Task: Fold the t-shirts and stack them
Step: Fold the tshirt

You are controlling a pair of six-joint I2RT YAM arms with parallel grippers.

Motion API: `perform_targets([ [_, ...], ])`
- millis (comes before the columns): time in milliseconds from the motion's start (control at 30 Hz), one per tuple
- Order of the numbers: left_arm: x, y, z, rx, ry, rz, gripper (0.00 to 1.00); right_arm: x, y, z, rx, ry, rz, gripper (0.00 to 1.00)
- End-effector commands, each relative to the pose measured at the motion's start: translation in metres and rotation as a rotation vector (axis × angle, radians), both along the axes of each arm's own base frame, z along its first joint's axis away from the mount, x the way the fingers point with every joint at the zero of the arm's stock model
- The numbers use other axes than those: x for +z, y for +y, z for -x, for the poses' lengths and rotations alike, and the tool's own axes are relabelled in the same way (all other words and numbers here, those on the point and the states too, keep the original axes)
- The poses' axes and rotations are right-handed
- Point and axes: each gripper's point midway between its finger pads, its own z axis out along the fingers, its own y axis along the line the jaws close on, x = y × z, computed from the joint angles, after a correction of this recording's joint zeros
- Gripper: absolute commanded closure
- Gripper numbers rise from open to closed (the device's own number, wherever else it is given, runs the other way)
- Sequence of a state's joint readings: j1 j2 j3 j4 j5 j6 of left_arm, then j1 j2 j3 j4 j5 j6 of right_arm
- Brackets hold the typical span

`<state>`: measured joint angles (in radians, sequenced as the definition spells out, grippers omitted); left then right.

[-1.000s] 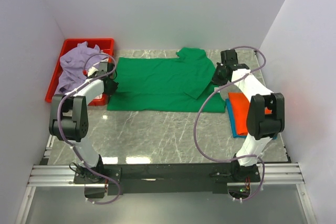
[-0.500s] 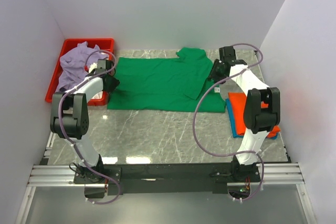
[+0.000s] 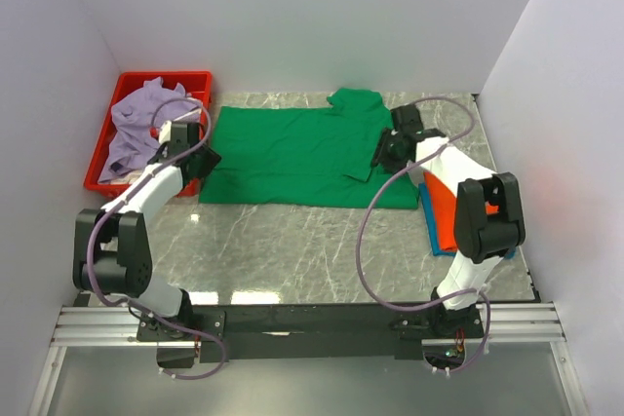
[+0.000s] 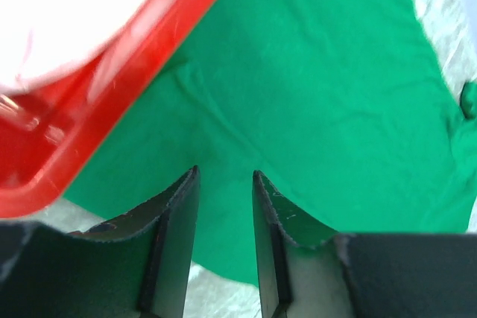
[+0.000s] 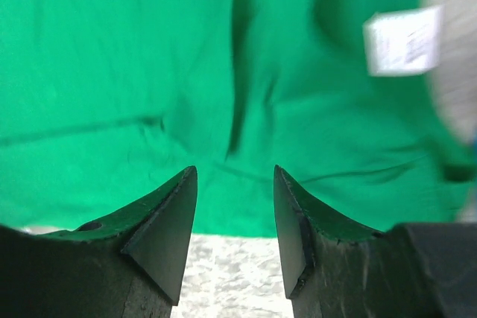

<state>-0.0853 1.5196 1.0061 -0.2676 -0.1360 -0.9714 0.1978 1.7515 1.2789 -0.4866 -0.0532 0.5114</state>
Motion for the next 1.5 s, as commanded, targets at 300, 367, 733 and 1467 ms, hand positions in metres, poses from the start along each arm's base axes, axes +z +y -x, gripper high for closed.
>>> perform_targets([
  [300,-0.018,-0.025,0.031,-0.070,-0.030,0.108,0.64,-0.031,0.038,-0.002,0.008,0.000,-0.081,0.48],
  [367,-0.017,-0.025,0.032,-0.073,-0.032,0.107,0.64,-0.037,0.040,-0.003,0.007,0.019,-0.080,0.48],
  [733,-0.009,-0.023,0.041,-0.089,-0.047,0.094,0.66,-0.037,0.052,-0.023,0.005,0.021,-0.091,0.49],
  [1467,0.006,-0.020,0.060,-0.128,-0.061,0.056,0.66,0.022,0.134,-0.096,0.149,-0.053,-0.282,0.50],
])
